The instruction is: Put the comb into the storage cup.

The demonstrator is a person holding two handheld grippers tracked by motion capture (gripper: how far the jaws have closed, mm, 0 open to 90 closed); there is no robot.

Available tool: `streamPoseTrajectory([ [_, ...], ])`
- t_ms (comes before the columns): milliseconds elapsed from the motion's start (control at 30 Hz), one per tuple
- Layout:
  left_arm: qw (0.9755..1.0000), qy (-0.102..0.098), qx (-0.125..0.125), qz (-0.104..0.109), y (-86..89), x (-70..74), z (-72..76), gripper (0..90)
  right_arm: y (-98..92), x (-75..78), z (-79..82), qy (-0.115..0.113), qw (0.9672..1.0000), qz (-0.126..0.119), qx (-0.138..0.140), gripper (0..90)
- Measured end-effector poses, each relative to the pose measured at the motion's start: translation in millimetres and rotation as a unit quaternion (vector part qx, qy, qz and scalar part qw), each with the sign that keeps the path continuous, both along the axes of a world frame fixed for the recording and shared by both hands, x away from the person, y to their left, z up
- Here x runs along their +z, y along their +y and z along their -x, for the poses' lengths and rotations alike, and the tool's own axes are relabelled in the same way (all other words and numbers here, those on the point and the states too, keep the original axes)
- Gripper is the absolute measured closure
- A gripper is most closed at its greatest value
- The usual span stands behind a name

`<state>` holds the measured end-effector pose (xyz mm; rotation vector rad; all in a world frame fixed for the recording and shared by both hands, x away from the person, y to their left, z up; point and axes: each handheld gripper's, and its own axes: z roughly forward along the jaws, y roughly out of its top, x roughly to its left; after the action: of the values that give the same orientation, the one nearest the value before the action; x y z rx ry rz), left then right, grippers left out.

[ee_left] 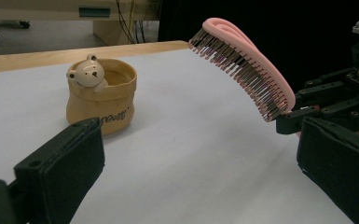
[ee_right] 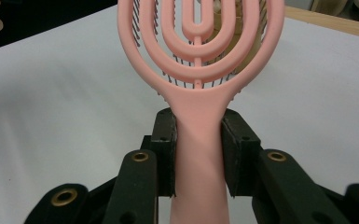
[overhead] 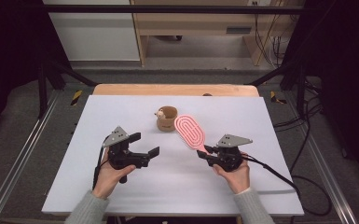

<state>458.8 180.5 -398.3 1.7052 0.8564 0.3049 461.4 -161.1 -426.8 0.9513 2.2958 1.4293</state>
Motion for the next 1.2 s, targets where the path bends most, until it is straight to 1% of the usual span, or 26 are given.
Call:
streamPoseTrajectory([
  [133,1.0,0.001,0.0,-0.001,-4.5,0.9,-1.0,0.5,0.4,-0.4,0.0,0.0,1.0,0.001,0.0,69.3],
  [867,0.9997,0.002,-0.021,-0.008,-28.6,9.7,-7.5,0.2,0.0,0.1,0.5,-0.004,1.0,-0.001,0.0,69.3],
  [1200,0.9996,0.003,-0.029,-0.006,-38.8,11.2,-9.0,0.2,-0.6,1.6,1.6,-0.009,0.9999,-0.007,0.001,69.3],
])
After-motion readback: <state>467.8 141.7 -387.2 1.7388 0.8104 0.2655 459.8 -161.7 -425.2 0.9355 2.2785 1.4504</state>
